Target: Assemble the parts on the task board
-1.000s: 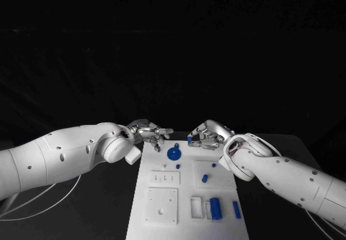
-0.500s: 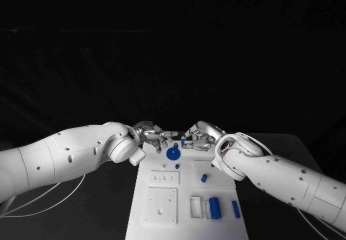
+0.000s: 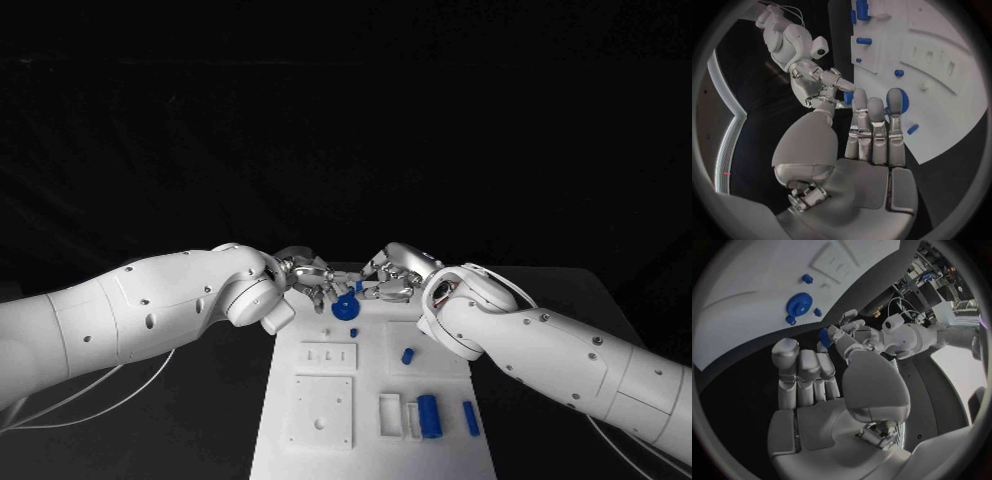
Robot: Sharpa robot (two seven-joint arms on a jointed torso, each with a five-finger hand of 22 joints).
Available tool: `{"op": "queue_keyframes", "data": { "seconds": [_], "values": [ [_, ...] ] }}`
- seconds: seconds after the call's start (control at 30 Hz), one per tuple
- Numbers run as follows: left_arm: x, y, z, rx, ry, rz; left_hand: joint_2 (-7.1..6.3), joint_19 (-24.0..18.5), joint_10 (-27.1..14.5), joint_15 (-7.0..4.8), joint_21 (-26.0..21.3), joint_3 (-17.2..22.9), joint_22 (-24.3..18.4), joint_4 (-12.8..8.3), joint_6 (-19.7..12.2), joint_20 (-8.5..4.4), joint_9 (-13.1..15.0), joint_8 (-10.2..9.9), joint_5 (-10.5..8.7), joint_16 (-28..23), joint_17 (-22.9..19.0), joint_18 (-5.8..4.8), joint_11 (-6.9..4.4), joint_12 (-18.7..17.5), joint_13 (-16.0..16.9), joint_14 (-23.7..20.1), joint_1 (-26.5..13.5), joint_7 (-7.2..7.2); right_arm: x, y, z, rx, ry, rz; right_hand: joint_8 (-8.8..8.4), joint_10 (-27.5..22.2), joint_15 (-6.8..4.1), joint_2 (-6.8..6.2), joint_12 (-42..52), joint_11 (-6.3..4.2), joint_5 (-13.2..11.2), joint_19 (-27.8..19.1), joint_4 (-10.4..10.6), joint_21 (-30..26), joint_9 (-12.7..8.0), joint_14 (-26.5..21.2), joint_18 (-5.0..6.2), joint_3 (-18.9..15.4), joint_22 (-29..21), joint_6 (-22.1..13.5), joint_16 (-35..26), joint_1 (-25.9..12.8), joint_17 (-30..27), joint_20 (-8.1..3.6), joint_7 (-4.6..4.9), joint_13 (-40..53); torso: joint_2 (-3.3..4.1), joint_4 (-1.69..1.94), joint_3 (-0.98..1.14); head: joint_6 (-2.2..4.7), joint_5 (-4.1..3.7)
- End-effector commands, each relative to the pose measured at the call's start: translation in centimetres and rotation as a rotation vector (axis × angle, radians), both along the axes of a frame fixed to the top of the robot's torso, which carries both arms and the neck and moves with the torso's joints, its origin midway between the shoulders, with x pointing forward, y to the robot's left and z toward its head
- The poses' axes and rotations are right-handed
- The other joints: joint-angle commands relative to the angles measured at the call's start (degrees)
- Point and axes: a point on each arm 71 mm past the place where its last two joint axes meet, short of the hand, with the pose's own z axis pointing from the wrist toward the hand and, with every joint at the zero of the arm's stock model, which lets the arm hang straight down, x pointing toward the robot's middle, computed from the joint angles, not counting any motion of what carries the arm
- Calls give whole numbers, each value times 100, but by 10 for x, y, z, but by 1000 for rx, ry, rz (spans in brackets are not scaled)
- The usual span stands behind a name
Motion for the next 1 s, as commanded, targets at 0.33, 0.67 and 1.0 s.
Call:
{"op": "queue_keyframes", "data": {
  "seconds": [0.33, 0.67, 1.0],
  "values": [
    [0, -8, 0, 70, -1, -35, 4, 21, -42, -5, -54, 14, 32, -5, -43, 28, -33, -30, -43, 30, -22, 21, -6, -11, 5, -20, 22, -3, -1, 7, 0, -35, 14, 16, 36, 3, -26, -14, -7, -39, 29, 331, 57, 3, 9, 10, -13, -39, 515, 11, -1, -48, -3, -32, -13, 0, -6, 12, 1, -20, -26],
    [1, -10, 0, 78, -7, -30, 138, 29, -46, -4, -91, 49, 68, -22, -37, 30, -67, -25, -153, 27, -45, 20, -7, -15, 0, -22, 74, -8, -2, 9, 0, -41, 14, 25, 36, 2, -26, -24, -11, -38, 36, 333, 75, 9, 8, 11, -14, -56, 516, 10, -6, -43, -6, -32, -14, -2, -6, 10, 0, -13, -38],
    [1, -16, -1, 86, -3, -50, 349, 46, -65, 9, -230, -35, 142, -248, -84, 42, -204, -28, -63, -30, -109, 15, 5, -95, -63, -32, 204, 1, -3, 10, -2, -48, 12, 25, 37, -6, -26, -32, -19, -39, 48, 332, 97, 6, 9, 10, -16, -64, 515, 13, -18, -28, -13, -32, -15, -7, -7, 15, -1, -1, -44]
  ]
}}
